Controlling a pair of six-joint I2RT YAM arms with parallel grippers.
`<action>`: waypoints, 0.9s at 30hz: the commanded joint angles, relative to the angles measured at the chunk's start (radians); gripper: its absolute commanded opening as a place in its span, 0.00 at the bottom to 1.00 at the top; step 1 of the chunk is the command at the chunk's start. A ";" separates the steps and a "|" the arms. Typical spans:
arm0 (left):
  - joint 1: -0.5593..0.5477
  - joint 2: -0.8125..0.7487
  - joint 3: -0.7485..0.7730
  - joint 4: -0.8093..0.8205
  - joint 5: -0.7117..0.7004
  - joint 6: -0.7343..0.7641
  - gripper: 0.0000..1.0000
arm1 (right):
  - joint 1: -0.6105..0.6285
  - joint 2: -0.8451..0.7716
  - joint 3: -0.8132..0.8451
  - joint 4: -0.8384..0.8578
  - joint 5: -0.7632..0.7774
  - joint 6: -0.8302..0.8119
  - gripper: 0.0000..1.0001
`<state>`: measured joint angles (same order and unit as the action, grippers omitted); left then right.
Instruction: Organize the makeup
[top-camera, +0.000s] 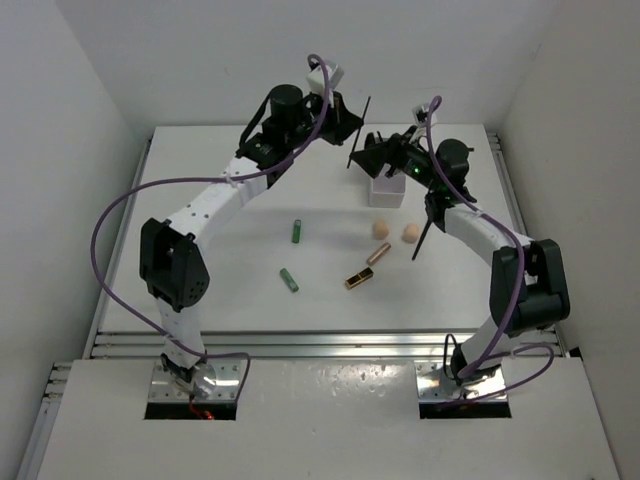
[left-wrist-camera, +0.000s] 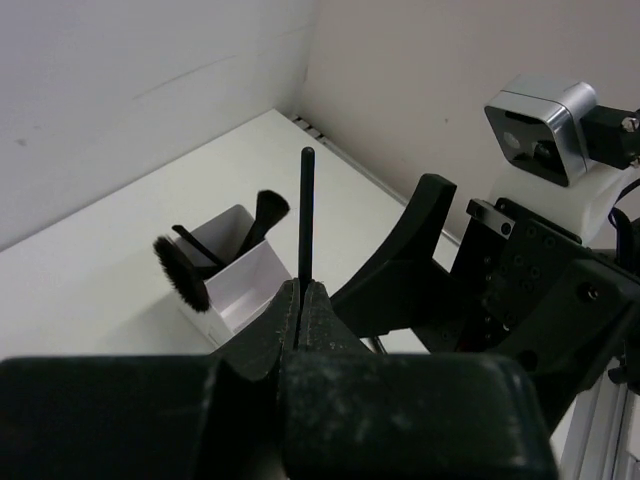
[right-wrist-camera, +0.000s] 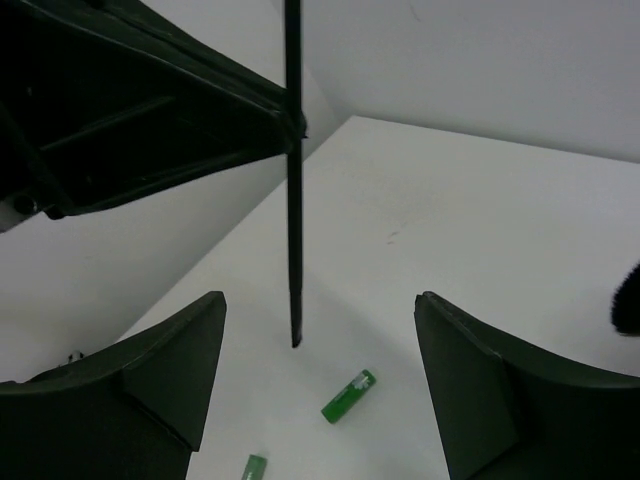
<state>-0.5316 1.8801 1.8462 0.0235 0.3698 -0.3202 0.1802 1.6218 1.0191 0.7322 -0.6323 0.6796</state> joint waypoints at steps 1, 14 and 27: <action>-0.005 0.011 -0.002 0.079 0.024 -0.049 0.00 | 0.011 0.033 0.041 0.082 0.013 0.018 0.76; -0.015 0.030 -0.044 0.108 0.044 -0.120 0.00 | 0.038 0.105 0.081 0.036 0.034 -0.009 0.39; 0.030 -0.064 -0.165 0.058 0.095 0.177 0.12 | -0.016 0.055 0.079 -0.126 -0.053 -0.074 0.00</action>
<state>-0.5304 1.9087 1.6913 0.0944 0.4240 -0.3096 0.2047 1.7359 1.0622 0.6678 -0.6518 0.6647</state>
